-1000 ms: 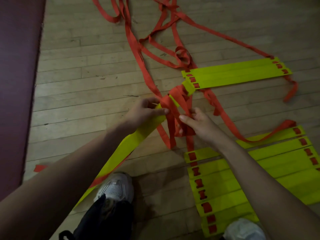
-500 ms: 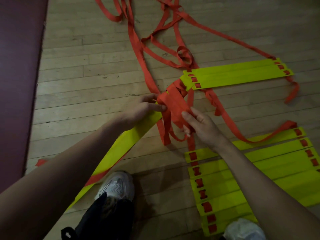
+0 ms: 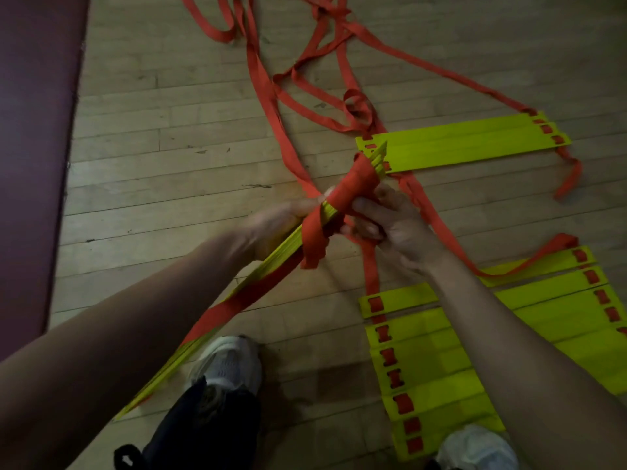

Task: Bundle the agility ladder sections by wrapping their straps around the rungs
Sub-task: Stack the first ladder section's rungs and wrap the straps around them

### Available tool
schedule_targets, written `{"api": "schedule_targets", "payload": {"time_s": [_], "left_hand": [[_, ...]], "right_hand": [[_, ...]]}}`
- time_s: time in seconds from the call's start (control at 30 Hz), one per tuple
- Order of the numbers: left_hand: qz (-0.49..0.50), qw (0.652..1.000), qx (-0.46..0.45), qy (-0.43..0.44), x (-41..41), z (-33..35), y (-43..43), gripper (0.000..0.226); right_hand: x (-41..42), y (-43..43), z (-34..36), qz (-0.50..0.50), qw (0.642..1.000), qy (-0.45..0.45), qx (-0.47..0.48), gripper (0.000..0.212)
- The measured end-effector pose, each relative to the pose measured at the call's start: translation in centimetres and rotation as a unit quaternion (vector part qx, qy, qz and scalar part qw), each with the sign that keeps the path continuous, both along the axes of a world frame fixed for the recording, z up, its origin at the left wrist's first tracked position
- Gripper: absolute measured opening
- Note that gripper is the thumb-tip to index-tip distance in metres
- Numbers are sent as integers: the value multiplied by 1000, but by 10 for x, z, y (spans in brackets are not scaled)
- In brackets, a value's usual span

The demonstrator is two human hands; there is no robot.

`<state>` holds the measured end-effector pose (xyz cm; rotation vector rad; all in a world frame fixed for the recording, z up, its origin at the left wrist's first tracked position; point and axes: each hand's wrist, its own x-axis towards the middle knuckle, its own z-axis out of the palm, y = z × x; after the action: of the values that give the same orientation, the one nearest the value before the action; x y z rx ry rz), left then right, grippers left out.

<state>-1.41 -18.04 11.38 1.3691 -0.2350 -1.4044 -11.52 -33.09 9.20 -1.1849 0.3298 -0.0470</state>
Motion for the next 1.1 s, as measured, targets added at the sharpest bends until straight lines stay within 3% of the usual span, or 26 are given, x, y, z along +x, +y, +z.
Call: {"api": "schedule_targets", "payload": {"time_s": [0.1,0.2,0.3,0.4,0.47,0.53,0.67,0.77,0.83,1.1], "left_hand": [[7,1000,10,-19,4,0,-3,26],[25,995,40,-91,5,4,-6,31],[12,996,7,-91,9,5,-6,42],[-41,971,35,-234,10,2,-3,23],[-21,963,29,-269,9,-3,-4,18],[4,969,12,-245,10,-6,-2,25],[28,992,-29,-120,18,-11,6,35],[39,996,-55,-61,20,-9,7,26],[30,997,-57,-30,21,-5,7,20],[-24,996,-71,39,13,-4,-3,39]], "right_hand": [[1,3,1,-40,998,12,-46,7],[0,4,-3,-81,993,34,-78,4],[0,7,-5,-110,989,52,-83,6],[3,10,-6,-129,982,58,-124,6],[3,9,-5,-124,980,70,-140,7],[0,3,-4,-78,981,76,-160,11],[-10,-5,-2,10,988,59,-139,19],[-12,-1,-1,36,991,53,-119,19],[-10,6,1,34,993,50,-99,21],[-3,13,4,16,1000,-7,26,10]]}}
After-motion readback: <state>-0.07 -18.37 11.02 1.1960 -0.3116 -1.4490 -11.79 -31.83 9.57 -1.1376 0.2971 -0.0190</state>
